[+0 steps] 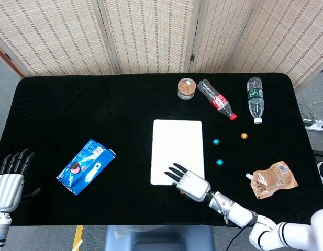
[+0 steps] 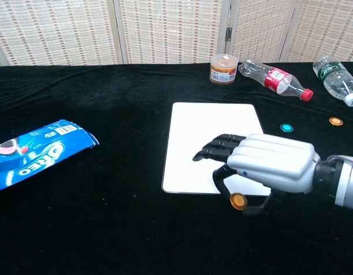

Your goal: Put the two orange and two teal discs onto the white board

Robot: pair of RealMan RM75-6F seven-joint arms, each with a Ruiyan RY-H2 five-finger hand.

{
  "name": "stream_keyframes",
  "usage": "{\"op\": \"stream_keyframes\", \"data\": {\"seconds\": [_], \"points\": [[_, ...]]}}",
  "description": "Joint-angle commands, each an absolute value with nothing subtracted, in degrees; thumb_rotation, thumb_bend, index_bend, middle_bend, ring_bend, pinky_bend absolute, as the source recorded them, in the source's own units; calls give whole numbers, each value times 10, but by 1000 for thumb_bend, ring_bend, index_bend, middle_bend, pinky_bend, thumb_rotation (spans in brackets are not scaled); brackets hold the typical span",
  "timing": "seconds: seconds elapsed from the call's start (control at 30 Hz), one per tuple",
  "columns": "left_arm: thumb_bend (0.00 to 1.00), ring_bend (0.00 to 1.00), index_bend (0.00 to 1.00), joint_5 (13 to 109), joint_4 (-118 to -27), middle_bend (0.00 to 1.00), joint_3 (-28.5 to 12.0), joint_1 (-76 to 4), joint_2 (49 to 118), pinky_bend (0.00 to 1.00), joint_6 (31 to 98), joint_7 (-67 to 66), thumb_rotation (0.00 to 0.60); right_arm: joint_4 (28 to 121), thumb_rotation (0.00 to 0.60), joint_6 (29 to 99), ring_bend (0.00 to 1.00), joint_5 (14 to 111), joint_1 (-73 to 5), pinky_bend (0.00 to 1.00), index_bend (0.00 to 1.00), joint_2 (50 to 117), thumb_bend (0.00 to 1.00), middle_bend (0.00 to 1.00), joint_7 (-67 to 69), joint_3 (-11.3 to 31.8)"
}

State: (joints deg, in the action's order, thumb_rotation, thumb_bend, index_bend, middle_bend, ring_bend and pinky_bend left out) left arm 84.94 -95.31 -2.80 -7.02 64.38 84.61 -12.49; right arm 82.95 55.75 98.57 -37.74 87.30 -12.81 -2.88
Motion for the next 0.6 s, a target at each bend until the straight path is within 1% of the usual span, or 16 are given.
{"op": "stream_keyframes", "data": {"seconds": [0.03,0.13,0.37,0.6], "points": [[162,33,0,850,-954,0,-28,-70,643,0,847,-125,600,835,600,562,10,976,-380,0,574,866,303,121,-125,-16],[162,32,0,851,-957,0,-28,-70,642,0,847,-127,600,835,600,554,9,958,-390,0,574,866,303,121,-124,3],[161,32,0,854,-963,0,-27,-70,639,0,848,-132,600,820,600,503,7,905,-430,0,575,888,303,121,-138,48],[161,32,0,850,-963,0,-27,-69,639,0,846,-132,600,808,600,465,9,863,-457,0,575,909,303,125,-164,66]]}}
